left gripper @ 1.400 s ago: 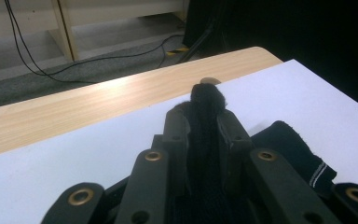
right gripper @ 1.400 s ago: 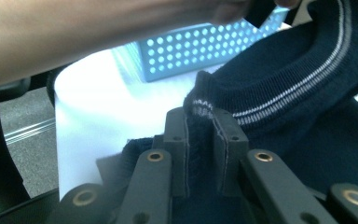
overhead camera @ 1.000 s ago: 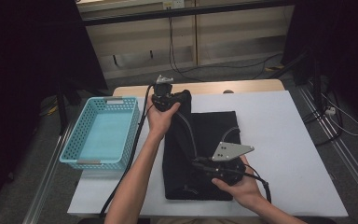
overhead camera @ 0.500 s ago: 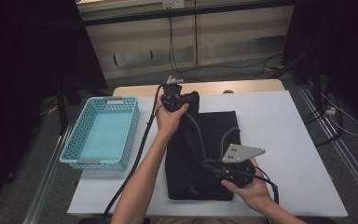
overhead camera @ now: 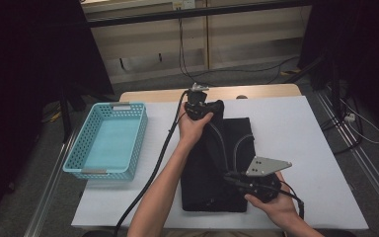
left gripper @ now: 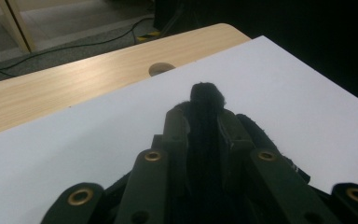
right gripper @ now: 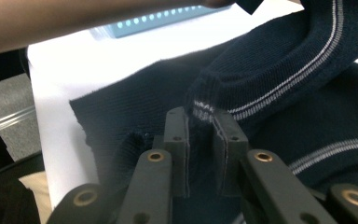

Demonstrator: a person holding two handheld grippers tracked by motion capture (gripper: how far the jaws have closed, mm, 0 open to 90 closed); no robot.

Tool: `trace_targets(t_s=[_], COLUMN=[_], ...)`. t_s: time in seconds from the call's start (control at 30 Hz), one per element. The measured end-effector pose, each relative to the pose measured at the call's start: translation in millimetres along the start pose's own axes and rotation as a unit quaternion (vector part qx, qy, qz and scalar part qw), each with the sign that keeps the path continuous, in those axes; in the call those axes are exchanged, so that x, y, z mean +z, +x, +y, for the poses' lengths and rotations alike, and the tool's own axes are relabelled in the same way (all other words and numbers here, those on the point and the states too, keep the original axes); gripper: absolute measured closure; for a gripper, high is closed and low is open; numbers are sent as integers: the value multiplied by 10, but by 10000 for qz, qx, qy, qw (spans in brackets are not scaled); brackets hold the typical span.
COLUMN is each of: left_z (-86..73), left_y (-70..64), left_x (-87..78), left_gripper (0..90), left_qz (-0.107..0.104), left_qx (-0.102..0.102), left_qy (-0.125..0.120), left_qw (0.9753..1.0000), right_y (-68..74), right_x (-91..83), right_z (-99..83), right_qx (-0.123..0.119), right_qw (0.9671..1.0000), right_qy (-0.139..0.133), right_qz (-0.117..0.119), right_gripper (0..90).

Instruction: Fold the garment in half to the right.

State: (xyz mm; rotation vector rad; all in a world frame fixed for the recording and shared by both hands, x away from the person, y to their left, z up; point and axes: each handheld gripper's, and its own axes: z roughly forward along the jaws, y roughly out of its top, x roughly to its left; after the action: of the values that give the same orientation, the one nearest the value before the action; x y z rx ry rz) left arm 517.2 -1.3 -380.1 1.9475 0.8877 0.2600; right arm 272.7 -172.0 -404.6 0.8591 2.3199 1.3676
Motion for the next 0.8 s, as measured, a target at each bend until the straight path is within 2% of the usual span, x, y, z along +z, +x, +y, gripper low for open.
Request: trace_targets(t_s=[0.1, 0.2, 0.37, 0.43, 0.53, 0.57, 0.73, 0.8], left_z=[-25, -44, -83, -100, -134, -149, -201, -219], left_y=[-37, -87, -105, -113, -113, -113, -139, -155], left_x=[63, 123, 195, 227, 285, 301, 332, 338], left_gripper=[762, 762, 757, 752, 731, 730, 716, 694], left_qz=[-31, -52, -46, -40, -43, -46, -30, -39], left_qx=[-7, 51, 29, 29, -70, -77, -38, 37], left_qy=[63, 125, 178, 199, 256, 261, 302, 378], left_qw=[10000, 9999, 9998, 9998, 9996, 9996, 9995, 9993], right_y=[-16, -35, -68, -71, -64, -68, -77, -82], right_x=[-20, -41, -66, -53, -30, -25, -30, -40], right_z=[-79, -161, -233, -246, -261, -266, -307, -321], right_qx=[-26, 52, 142, 132, -47, -40, 36, 48], right_qw=[9999, 9996, 9993, 9990, 9980, 9978, 9970, 9967], right_qy=[133, 250, 338, 407, 576, 614, 719, 737], right_qz=[-66, -90, -123, -116, -242, -244, -296, -333], right_gripper=[775, 774, 765, 758, 745, 739, 707, 697])
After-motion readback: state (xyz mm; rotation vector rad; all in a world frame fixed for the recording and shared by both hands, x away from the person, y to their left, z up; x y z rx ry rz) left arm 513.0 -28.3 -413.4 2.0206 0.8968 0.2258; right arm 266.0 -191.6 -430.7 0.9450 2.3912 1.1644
